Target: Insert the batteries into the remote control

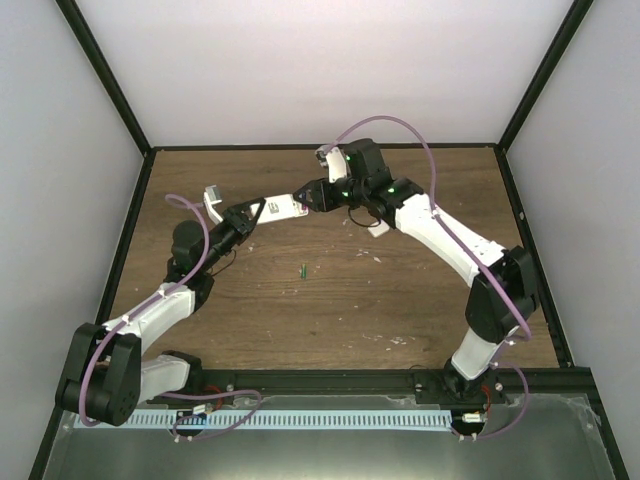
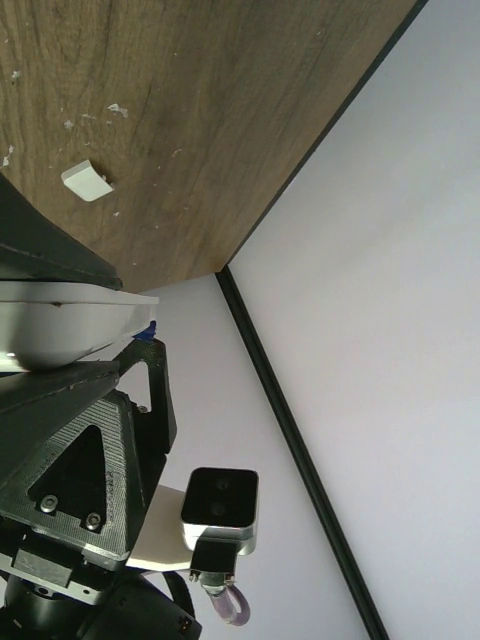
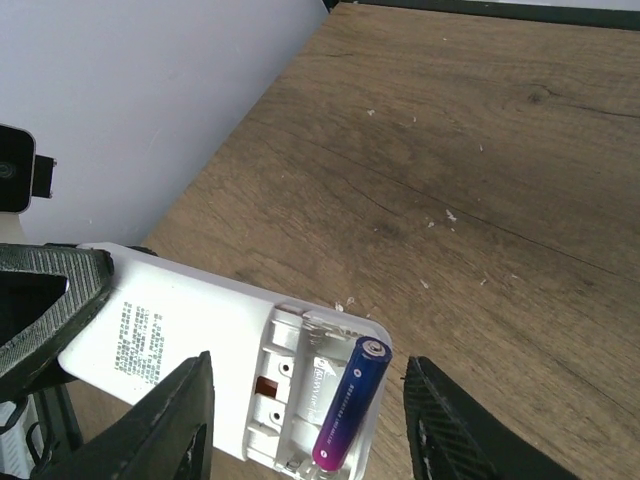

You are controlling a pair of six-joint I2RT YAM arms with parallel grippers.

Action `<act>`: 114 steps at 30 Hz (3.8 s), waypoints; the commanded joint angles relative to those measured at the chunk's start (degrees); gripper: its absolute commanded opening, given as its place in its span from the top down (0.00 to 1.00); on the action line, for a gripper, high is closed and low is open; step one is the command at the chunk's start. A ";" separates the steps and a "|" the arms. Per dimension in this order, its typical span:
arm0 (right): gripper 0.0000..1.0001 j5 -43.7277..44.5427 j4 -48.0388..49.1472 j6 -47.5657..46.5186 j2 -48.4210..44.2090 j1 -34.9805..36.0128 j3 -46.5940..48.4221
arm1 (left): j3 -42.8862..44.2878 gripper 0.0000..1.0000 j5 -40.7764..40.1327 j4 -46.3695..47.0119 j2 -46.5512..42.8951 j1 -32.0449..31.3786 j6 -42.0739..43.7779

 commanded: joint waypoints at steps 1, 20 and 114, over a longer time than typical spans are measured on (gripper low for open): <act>0.56 -1.80 0.41 0.00 1.22 -0.11 2.93 | 0.83 1.00 0.14 2.69 -1.00 0.03 0.36; 0.53 -4.12 0.56 -0.34 2.88 -0.09 3.91 | 0.99 1.00 0.23 2.42 -0.60 0.01 0.35; 0.22 -30.62 10.48 18.91 -1.48 -12.57 1.21 | -0.49 1.00 5.42 10.56 -1.09 0.06 -7.03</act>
